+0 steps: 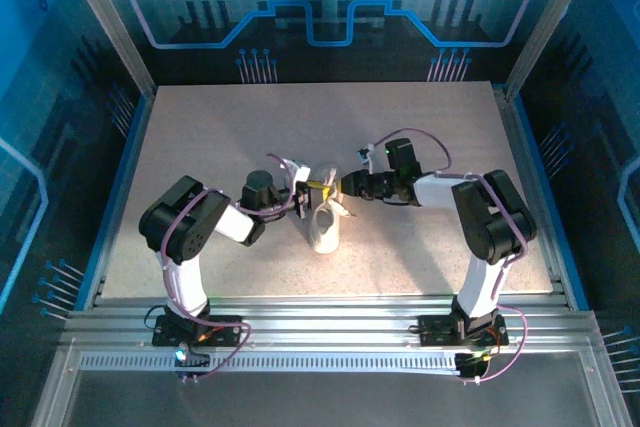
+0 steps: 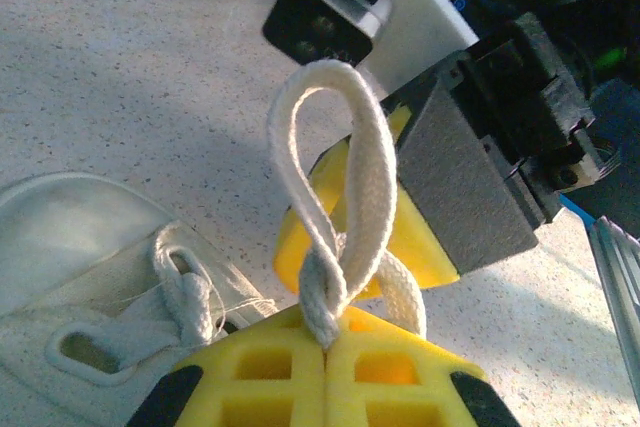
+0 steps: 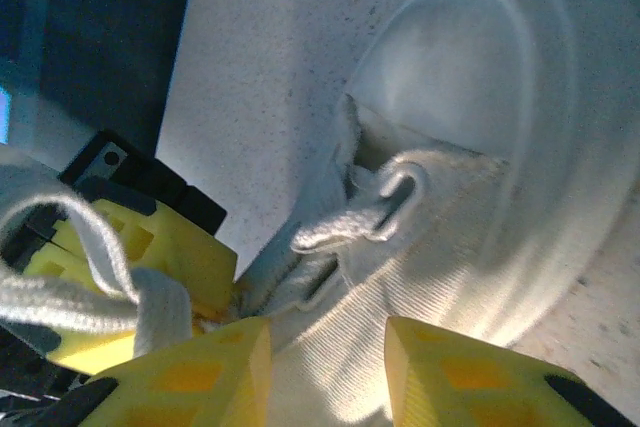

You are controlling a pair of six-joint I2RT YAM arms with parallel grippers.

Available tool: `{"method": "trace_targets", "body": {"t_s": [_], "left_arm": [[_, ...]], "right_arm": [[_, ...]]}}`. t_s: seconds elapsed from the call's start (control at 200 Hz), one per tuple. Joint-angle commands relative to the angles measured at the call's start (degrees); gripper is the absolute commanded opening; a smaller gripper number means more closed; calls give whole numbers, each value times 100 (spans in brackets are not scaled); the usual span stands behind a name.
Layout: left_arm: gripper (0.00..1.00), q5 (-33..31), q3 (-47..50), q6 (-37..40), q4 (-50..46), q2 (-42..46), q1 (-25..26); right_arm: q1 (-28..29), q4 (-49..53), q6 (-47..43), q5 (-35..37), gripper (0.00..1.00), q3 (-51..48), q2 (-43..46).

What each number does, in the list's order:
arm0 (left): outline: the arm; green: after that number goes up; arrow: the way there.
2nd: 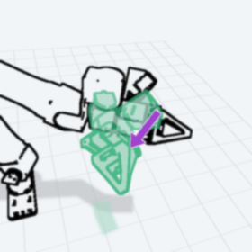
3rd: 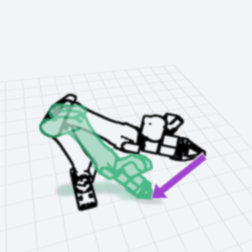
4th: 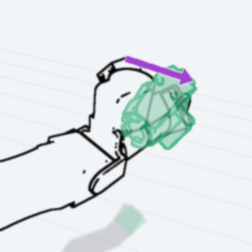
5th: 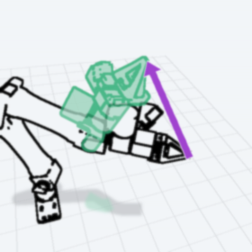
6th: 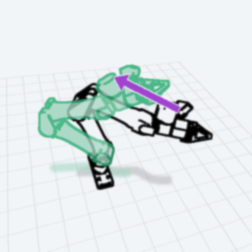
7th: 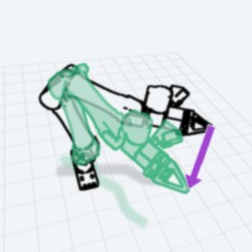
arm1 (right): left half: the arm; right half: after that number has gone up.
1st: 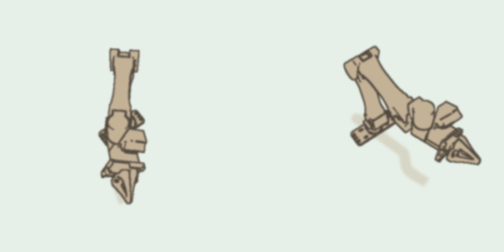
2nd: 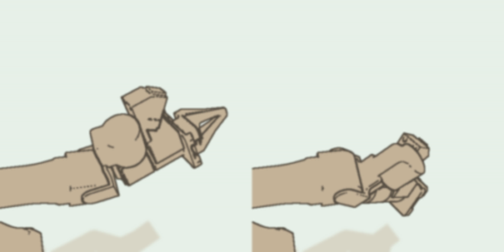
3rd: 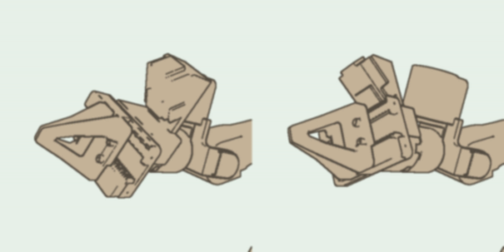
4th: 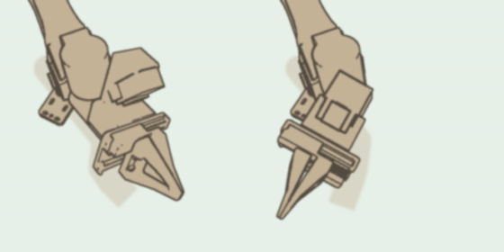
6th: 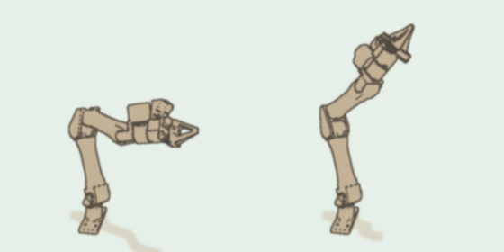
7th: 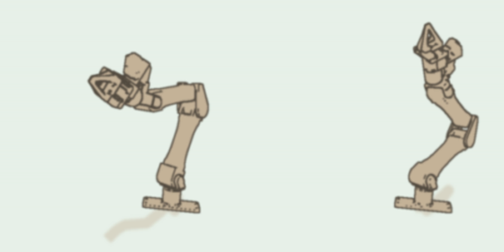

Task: Tie the shoes

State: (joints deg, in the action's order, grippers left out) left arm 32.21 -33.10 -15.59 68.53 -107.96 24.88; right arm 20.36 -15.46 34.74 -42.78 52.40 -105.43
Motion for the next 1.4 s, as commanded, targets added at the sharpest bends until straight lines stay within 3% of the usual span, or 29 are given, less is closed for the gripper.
{"method": "trace_targets", "body": {"t_s": [0.0,0.235,0.726,0.966,1.186,1.271,1.396], "left_arm": [[0,80,60,293,236,161,69],[0,123,23,349,224,101,69],[0,121,-3,299,417,21,69],[0,85,-3,176,486,-49,69],[0,42,-8,126,546,-84,69],[0,40,9,96,600,-101,67],[0,23,27,86,644,-85,63]], "right_arm": [[76,-519,256,-527,36,199,-180],[77,-1489,850,-894,42,-65,-250],[135,-1196,831,-554,45,-410,-152],[130,-2141,1652,-585,40,-672,-297],[135,-2965,2355,-508,43,-928,-415],[123,-3077,2483,-464,39,-1001,-409],[119,-2935,2467,-422,23,-986,-417]]}}
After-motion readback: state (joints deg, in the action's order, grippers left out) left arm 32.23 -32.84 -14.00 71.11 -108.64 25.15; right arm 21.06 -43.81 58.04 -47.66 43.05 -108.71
